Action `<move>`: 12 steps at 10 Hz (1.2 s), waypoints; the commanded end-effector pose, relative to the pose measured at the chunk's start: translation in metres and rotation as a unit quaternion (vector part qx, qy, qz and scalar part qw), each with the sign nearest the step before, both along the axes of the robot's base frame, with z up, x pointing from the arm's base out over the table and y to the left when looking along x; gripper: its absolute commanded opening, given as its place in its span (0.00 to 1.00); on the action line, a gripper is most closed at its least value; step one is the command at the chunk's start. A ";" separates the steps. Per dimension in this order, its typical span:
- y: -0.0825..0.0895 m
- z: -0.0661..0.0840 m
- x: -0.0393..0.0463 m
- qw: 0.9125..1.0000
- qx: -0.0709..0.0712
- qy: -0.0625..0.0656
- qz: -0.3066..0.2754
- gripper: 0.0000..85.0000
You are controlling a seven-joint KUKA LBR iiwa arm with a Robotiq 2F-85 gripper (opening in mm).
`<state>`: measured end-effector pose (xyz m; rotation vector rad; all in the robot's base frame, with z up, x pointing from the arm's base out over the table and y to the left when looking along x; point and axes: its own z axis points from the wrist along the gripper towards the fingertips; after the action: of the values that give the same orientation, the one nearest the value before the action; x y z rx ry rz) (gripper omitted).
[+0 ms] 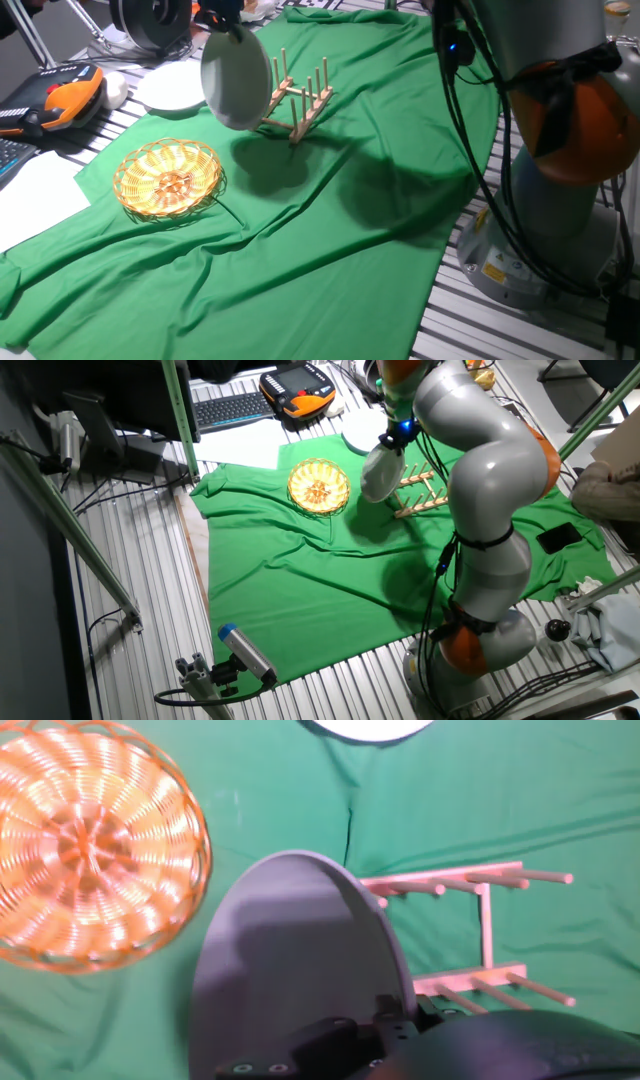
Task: Take the dish off the dish rack
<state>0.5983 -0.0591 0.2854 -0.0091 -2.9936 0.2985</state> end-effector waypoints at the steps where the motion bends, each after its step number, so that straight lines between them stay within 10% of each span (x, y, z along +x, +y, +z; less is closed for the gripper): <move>1: 0.000 0.000 0.0000 1.000 -0.009 -0.005 0.020 0.00; 7: 0.000 0.000 0.0000 0.998 0.057 -0.021 -0.008 0.00; 12: 0.056 -0.009 0.0222 0.992 0.084 -0.051 -0.080 0.00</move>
<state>0.6216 -0.0097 0.2746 -0.2615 -3.0865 0.0305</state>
